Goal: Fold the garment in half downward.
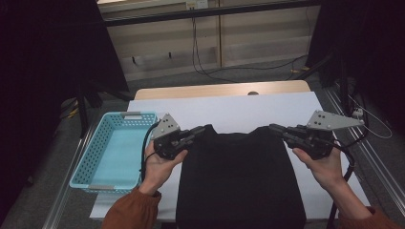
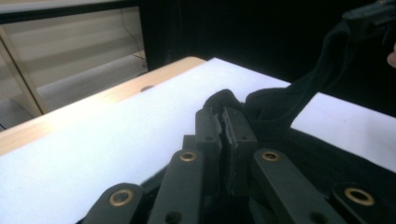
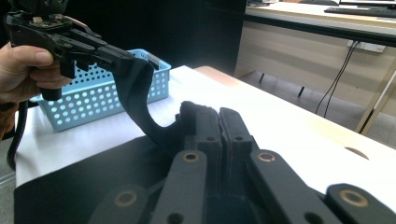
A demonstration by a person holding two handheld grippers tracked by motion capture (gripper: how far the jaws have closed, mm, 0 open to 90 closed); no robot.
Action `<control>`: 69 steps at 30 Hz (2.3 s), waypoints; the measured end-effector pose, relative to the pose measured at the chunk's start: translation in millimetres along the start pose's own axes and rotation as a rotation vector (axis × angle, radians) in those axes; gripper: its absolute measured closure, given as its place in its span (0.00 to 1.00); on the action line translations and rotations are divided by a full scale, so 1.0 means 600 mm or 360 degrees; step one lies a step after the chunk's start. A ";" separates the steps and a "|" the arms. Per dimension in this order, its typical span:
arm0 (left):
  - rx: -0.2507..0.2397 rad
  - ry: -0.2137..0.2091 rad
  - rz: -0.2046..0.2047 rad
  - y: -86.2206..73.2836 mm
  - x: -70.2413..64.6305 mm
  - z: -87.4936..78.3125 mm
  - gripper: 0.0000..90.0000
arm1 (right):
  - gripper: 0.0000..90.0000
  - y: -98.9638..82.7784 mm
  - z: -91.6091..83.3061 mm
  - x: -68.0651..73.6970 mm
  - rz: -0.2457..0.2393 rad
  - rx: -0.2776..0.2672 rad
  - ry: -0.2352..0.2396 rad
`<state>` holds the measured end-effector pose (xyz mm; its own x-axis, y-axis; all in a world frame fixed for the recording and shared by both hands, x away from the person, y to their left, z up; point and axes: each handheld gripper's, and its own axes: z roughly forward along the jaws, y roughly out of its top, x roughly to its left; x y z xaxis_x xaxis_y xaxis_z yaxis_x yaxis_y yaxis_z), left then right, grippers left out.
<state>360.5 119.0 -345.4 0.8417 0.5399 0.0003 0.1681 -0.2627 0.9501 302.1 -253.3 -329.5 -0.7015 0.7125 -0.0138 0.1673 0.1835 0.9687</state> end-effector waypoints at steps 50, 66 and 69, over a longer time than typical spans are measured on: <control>0.0308 -0.0316 -0.0001 -0.139 -0.128 -0.080 0.94 | 0.97 -0.146 -0.081 0.141 0.0053 0.0253 0.0218; 0.0333 -0.0304 -0.0110 -0.144 -0.108 -0.074 0.67 | 0.65 -0.154 -0.066 0.134 0.0119 0.0294 0.0200; 0.0359 -0.0255 -0.0098 -0.146 -0.099 -0.066 0.60 | 0.64 -0.155 -0.055 0.129 0.0095 0.0332 0.0174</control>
<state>275.5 141.5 -416.2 0.8936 0.4320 -0.1217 0.3164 -0.4140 0.8535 209.1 -237.5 -412.2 -0.7552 0.6506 0.0799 0.3423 0.2875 0.8945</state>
